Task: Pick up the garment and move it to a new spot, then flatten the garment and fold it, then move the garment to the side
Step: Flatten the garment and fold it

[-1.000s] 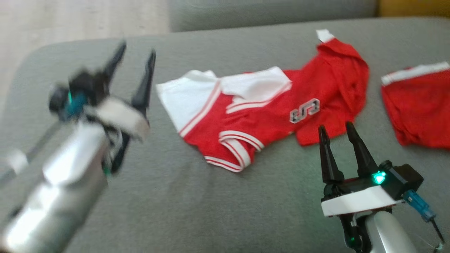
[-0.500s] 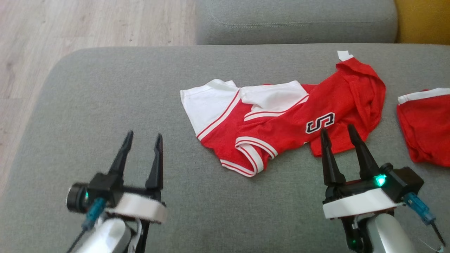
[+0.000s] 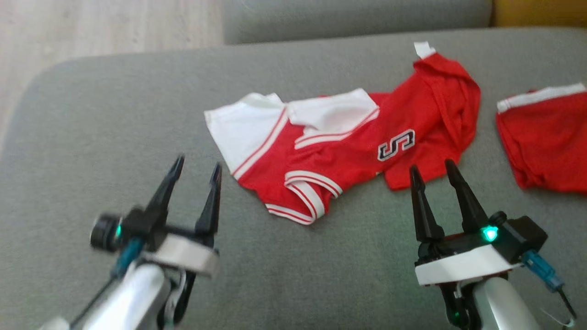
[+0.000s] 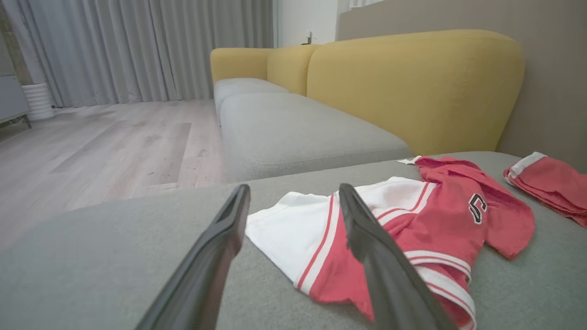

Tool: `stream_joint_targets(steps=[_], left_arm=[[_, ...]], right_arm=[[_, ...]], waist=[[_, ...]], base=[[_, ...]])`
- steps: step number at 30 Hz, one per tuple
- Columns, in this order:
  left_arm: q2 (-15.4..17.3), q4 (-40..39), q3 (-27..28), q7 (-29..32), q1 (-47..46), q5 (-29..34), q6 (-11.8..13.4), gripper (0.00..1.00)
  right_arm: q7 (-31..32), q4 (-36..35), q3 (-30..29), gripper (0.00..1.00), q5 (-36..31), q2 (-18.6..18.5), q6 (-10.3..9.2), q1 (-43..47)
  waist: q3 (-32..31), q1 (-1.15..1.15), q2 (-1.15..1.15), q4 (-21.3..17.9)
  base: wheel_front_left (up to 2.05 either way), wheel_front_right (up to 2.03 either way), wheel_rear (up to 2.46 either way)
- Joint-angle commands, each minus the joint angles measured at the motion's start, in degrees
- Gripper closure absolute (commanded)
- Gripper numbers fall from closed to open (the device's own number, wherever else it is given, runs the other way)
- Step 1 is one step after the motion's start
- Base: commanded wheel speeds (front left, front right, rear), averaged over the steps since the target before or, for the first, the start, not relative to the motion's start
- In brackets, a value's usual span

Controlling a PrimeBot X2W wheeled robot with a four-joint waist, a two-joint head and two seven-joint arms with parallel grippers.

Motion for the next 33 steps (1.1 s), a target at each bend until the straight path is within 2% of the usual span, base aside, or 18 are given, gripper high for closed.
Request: stream_joint_targets(steps=[1,8,13,16,19,24,33], left_arm=[[1.09,-1.35,1.79,0.31,-4.92,0.68,-0.37,0.0],[-1.45,3.8,-2.61,7.28,-16.9,2.99,-5.33,0.0],[-4.45,10.82,-3.02,9.55,-23.51,1.8,-8.09,0.0],[-5.07,15.82,-2.86,10.4,-26.72,1.78,-8.59,0.0],[-5.2,20.74,-0.69,9.71,-28.99,0.57,-7.77,0.0],[-4.71,27.14,-0.51,8.38,-31.68,0.89,-8.66,0.0],[-6.13,32.57,-1.56,6.06,-33.91,1.33,-10.05,0.0]], right_arm=[[-0.61,-2.28,1.54,0.0,0.43,-0.12,0.39,-2.54],[-0.61,-3.29,2.53,0.0,1.6,-0.12,0.39,-4.69],[-0.61,-3.61,3.34,0.0,2.6,-0.12,0.39,-5.97],[-0.61,-3.76,3.7,0.0,3.33,-0.12,0.39,-6.43],[-0.61,-3.63,4.09,0.0,3.77,-0.12,0.39,-6.41],[-0.61,-3.78,4.02,0.0,4.13,-0.12,0.39,-6.08],[-0.61,-3.63,3.92,0.0,4.04,-0.12,0.39,-5.8]], waist=[[2.75,0.0,0.0,-2.09],[10.75,0.0,0.0,-6.82],[14.04,0.0,0.0,-10.12],[15.2,0.0,0.0,-11.64],[15.86,0.0,0.0,-12.96],[16.71,0.0,0.0,-14.37],[16.81,0.0,0.0,-14.6]], base=[[0.0,0.0,0.0],[0.0,0.0,0.0],[0.0,0.0,0.0],[0.0,0.0,0.0],[0.0,0.0,0.0],[0.0,0.0,0.0],[0.0,0.0,0.0]])
